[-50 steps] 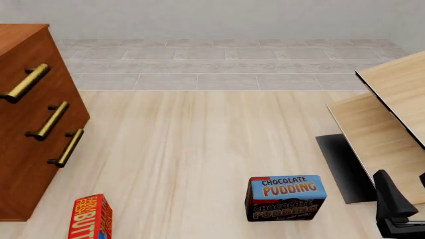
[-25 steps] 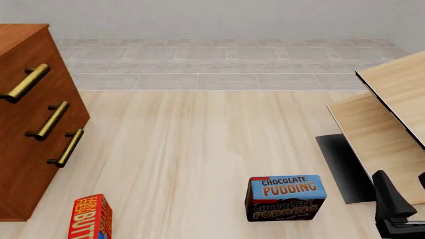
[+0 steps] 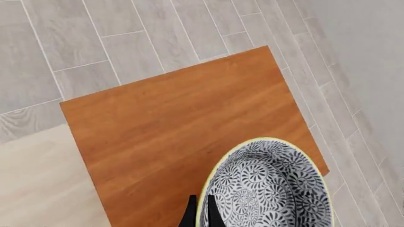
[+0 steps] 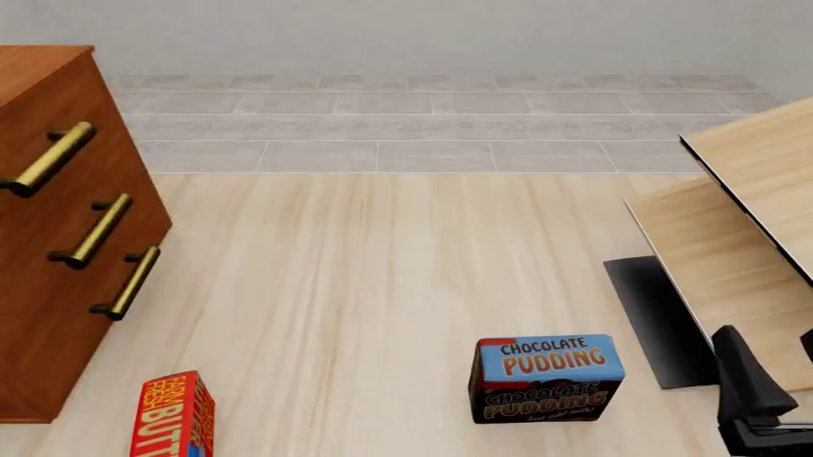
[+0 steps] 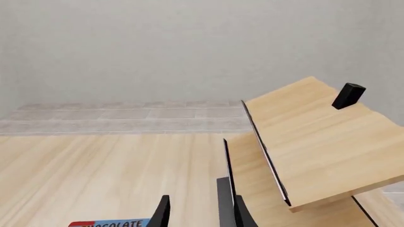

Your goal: Close the top drawer of the cabinet and put the bowl on top of it.

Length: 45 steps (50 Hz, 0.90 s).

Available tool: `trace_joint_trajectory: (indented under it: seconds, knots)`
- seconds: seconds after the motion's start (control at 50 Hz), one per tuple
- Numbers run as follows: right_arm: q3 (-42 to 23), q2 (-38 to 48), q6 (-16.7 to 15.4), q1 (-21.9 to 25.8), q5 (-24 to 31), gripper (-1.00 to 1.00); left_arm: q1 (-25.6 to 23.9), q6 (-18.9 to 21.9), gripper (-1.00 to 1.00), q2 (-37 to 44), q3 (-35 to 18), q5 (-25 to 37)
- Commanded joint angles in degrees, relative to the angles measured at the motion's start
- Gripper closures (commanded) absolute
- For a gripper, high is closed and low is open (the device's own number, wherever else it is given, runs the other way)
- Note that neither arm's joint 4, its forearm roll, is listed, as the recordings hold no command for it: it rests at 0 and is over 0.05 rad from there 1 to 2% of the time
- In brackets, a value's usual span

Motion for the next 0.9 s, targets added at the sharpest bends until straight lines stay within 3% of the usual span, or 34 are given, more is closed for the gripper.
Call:
trace_joint_trajectory:
  seconds: [0.02, 0.42, 0.64, 0.66, 0.9]
  knots:
    - [-0.1, 0.0, 0.1, -0.1, 0.0, -1.00, -0.5, -0.4, 1.00, -0.9, 3.1, -1.7]
    - [-0.1, 0.0, 0.3, -0.2, -0.1, -1.00, 0.4, 0.5, 1.00, -0.8, 4.0, -2.5]
    - [0.0, 0.0, 0.4, -0.1, -0.1, -1.00, 0.4, 1.6, 1.00, -1.5, 1.6, -2.2]
    - [-0.1, 0.0, 0.4, -0.1, -0.1, -1.00, -0.5, 1.4, -1.00, -1.8, 1.5, -2.4]
    - [-0.2, 0.0, 0.5, -0.1, -0.1, -1.00, 0.3, 1.2, -1.00, -2.4, 1.6, -2.3]
